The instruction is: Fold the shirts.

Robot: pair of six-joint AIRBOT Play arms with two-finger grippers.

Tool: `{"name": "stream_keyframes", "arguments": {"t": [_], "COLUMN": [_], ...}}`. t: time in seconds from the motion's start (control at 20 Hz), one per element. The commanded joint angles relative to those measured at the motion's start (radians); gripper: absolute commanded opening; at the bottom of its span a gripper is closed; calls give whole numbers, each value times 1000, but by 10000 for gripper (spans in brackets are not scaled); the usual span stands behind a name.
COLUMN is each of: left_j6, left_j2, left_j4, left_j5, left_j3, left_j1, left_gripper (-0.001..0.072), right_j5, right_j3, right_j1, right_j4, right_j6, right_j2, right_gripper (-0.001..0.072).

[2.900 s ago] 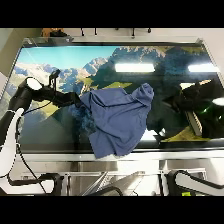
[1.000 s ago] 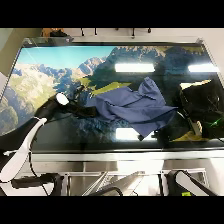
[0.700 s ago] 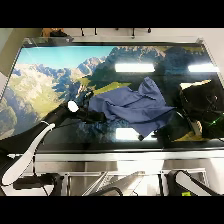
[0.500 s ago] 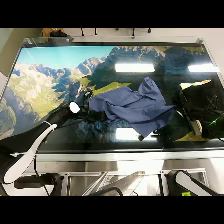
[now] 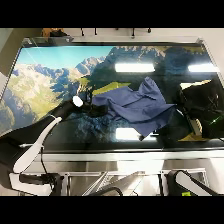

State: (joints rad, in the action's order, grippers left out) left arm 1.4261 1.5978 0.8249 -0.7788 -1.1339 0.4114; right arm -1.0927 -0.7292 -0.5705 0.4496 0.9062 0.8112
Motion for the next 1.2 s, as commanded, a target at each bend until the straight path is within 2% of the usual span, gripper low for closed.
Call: {"name": "stream_keyframes", "arguments": {"t": [0.0, 0.1, 0.2, 0.3, 0.4, 0.55, 0.65, 0.85, 1.0, 1.15], "left_j6": [-48, -50, -49, -50, -49, -48, -47, -48, -78, -153], "left_j2": [-135, -282, -437, -570, -658, -733, -759, -761, -650, -467], "left_j4": [-6, -5, -5, 8, 94, 146, 144, 141, 78, -36], "left_j5": [-96, -180, -213, -210, -254, -346, -401, -442, -486, -484], "left_j3": [-117, -252, -423, -602, -779, -919, -907, -722, -595, -472], "left_j1": [-24, -58, -100, -151, -198, -285, -351, -421, -420, -407], "left_gripper": [16, 17, 17, 17, 17, 17, 18, 18, 18, 18], "right_j5": [-138, -244, -248, -204, -139, -82, -82, -147, -229, -201], "right_j3": [-72, -243, -516, -833, -1085, -1307, -1334, -1301, -1184, -988], "right_j1": [1, -1, -1, -1, -1, -1, -1, -1, 25, 188], "right_j4": [-275, -518, -619, -606, -586, -466, -452, -430, -418, -256], "right_j6": [-93, -123, -125, -121, -95, -43, -39, -23, -24, -63], "right_j2": [-1, -1, -6, -7, -7, -8, -12, 36, 100, 179], "right_gripper": [20, 20, 20, 20, 20, 20, 20, 20, 20, 20]}}
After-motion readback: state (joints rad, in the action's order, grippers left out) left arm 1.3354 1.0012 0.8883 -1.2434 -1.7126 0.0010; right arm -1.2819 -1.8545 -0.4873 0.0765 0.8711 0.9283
